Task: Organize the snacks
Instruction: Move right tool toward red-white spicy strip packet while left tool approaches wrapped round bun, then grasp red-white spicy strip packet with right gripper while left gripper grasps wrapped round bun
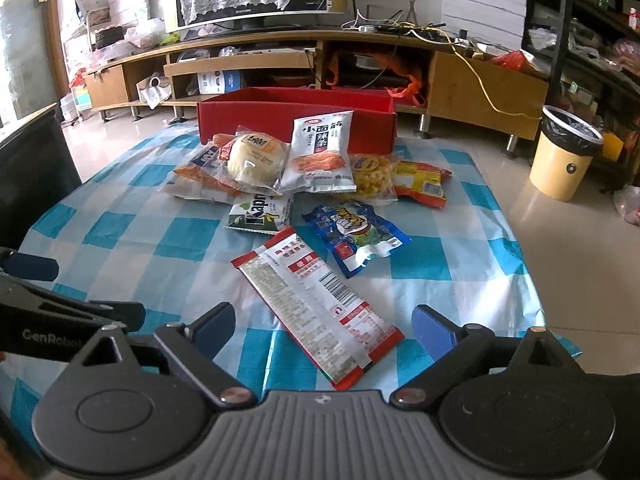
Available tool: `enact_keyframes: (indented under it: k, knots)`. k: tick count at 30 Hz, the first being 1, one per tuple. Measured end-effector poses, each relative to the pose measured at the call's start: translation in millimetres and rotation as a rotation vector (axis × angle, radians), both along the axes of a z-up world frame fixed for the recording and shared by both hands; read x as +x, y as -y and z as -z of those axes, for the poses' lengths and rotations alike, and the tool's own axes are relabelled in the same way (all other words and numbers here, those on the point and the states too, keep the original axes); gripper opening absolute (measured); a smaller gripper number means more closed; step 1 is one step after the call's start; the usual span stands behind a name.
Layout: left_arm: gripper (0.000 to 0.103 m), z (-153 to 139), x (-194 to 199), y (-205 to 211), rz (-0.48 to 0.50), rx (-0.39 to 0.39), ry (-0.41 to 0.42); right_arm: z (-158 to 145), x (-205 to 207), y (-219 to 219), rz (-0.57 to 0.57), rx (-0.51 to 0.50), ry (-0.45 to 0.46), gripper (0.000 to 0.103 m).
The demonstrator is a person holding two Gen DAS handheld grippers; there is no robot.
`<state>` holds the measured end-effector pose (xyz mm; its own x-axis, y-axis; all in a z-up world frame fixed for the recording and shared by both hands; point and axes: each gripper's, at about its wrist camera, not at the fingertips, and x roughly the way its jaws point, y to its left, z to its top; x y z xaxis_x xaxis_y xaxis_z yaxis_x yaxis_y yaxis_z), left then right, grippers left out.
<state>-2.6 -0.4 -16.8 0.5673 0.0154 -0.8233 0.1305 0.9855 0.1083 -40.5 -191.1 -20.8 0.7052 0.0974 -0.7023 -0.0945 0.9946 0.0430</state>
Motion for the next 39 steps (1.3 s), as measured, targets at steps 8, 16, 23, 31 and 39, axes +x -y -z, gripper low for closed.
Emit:
enact_keyframes:
  k: [8, 16, 23, 31, 39]
  knots:
    - [0.101, 2, 3, -2, -0.008, -0.005, -0.009, 2, 7, -4, -0.034, -0.009, -0.015, 0.078]
    - [0.099, 6, 7, -3, -0.023, -0.009, -0.027, 6, 16, -8, -0.074, -0.011, -0.036, 0.074]
    - [0.099, 5, 12, -1, -0.028, -0.018, -0.017, 7, 22, -7, -0.072, -0.017, -0.035, 0.074]
    - [0.1, 7, 25, 7, -0.02, -0.02, -0.011, 12, 44, -4, -0.08, -0.044, -0.03, 0.074]
    - [0.1, 11, 36, 8, -0.031, -0.02, -0.027, 17, 59, -3, -0.109, -0.034, -0.042, 0.074]
